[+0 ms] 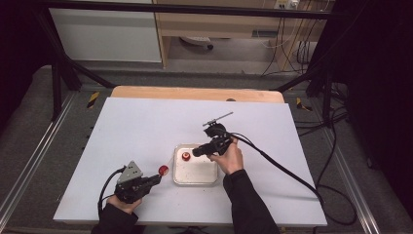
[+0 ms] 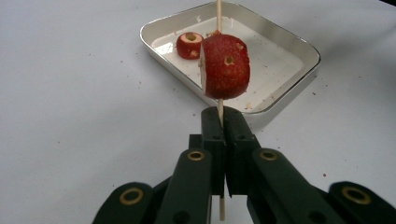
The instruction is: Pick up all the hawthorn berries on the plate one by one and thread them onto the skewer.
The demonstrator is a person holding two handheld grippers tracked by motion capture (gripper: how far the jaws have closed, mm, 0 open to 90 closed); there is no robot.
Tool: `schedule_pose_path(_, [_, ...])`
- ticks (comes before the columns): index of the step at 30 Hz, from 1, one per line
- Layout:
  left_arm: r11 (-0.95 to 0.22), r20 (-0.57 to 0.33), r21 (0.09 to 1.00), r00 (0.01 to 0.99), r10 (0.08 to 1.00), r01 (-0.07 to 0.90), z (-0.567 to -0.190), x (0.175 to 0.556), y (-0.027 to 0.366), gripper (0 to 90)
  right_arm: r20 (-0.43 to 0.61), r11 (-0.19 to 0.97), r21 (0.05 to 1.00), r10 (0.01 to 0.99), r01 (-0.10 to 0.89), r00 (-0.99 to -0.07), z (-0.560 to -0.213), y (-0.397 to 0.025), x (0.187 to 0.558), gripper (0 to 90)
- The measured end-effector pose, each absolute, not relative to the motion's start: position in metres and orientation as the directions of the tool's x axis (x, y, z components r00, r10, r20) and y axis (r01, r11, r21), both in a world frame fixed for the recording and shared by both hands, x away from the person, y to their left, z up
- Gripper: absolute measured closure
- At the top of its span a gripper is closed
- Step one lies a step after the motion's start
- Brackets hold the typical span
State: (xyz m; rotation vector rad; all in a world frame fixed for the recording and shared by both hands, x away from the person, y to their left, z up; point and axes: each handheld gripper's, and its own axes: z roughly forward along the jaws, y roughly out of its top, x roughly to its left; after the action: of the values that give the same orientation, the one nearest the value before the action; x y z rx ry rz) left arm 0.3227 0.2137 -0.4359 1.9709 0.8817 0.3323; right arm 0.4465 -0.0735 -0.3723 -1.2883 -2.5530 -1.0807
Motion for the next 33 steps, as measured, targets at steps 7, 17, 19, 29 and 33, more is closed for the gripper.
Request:
schedule_pose_path(7, [-0.308,-0.113,0.839,0.696,0.709,0.449,-0.435,0.32,0.211,88.2,0.468,0.225,0.65,0.634,0.726,-0.616,-0.379,-0.093,0.432,62.3])
schedule_pose_path(17, [-0.295,-0.122,0.838,0.685,0.718,0.459,-0.434,0.317,0.2,88.2,0.575,-0.009,0.709,0.587,0.706,-0.57,-0.389,-0.111,0.419,62.5])
schedule_pose_path(19, [-0.294,-0.123,0.84,0.687,0.716,0.457,-0.433,0.317,0.196,88.2,0.589,-0.048,0.716,0.578,0.697,-0.565,-0.391,-0.113,0.418,62.4])
schedule_pose_path(29, [-0.266,-0.136,0.856,0.689,0.712,0.444,-0.427,0.315,0.18,88.2,0.628,-0.171,0.732,0.545,0.659,-0.556,-0.392,-0.116,0.414,62.4])
schedule_pose_path(33, [-0.258,-0.135,0.857,0.677,0.723,0.446,-0.424,0.315,0.172,88.2,0.644,-0.218,0.733,0.529,0.645,-0.553,-0.391,-0.115,0.414,62.5])
